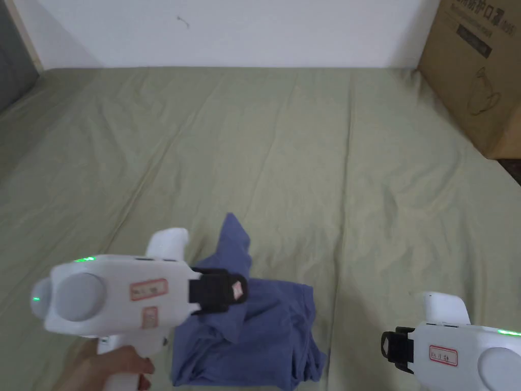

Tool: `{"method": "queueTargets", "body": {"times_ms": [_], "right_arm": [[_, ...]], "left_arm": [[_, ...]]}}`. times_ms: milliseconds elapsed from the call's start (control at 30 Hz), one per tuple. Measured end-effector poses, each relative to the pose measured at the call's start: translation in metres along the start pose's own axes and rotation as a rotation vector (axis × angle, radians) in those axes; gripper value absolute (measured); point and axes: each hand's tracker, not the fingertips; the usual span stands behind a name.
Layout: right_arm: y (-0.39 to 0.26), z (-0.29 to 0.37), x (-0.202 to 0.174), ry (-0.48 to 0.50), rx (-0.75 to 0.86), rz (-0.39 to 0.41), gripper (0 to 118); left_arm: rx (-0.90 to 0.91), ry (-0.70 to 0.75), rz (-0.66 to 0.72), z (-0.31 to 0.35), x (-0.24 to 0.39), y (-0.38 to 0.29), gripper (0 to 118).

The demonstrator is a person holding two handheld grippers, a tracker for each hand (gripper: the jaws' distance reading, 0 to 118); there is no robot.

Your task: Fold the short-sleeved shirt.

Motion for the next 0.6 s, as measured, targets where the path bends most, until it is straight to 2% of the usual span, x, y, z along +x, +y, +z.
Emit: {"method": "queueTargets", "body": {"times_ms": [33, 67, 100, 133, 167, 233, 367, 400, 433, 467, 500, 533, 600], "right_arm": [[-0.002, 0.0, 0.004, -0.002, -0.002, -0.009, 0], [-0.003, 0.001, 0.008, -0.003, -0.006, -0.018, 0], [-0.004, 0.002, 0.012, 0.0, -0.013, -0.025, 0], [-0.005, 0.003, 0.015, 0.003, -0.015, -0.025, 0], [-0.007, 0.004, 0.018, 0.0, -0.015, -0.023, 0], [-0.007, 0.006, 0.023, -0.016, -0.02, -0.021, 0], [-0.007, 0.008, 0.032, -0.024, -0.016, -0.035, 0], [-0.007, 0.007, 0.033, -0.022, -0.02, -0.036, 0], [-0.007, 0.006, 0.033, -0.022, -0.023, -0.035, 0], [-0.007, 0.005, 0.032, -0.024, -0.025, -0.033, 0], [-0.008, 0.004, 0.032, -0.025, -0.026, -0.032, 0], [-0.008, 0.003, 0.032, -0.021, -0.027, -0.033, 0], [-0.009, 0.001, 0.031, -0.007, -0.029, -0.041, 0]], "left_arm": [[-0.055, -0.012, -0.014, -0.018, 0.001, -0.003, 14], [-0.111, -0.023, -0.021, -0.032, 0.004, -0.007, 21], [-0.169, -0.028, -0.028, -0.045, 0.008, -0.01, 35], [-0.181, -0.024, -0.021, -0.053, 0.011, -0.013, 61], [-0.161, -0.021, -0.017, -0.061, 0.013, -0.015, 81], [-0.159, -0.043, 0.013, -0.062, 0.015, -0.013, 108], [-0.068, -0.131, 0.119, -0.039, 0.003, -0.005, 108], [-0.051, -0.117, 0.135, -0.032, -0.003, -0.003, 104], [-0.027, -0.095, 0.142, -0.023, -0.007, -0.004, 90], [-0.003, -0.062, 0.141, -0.017, -0.014, -0.005, 65], [0.018, -0.022, 0.149, -0.012, -0.021, -0.006, 29], [0.031, 0.037, 0.163, -0.01, -0.026, -0.009, 1], [0.013, 0.098, 0.209, -0.013, -0.037, -0.017, 2]]}}
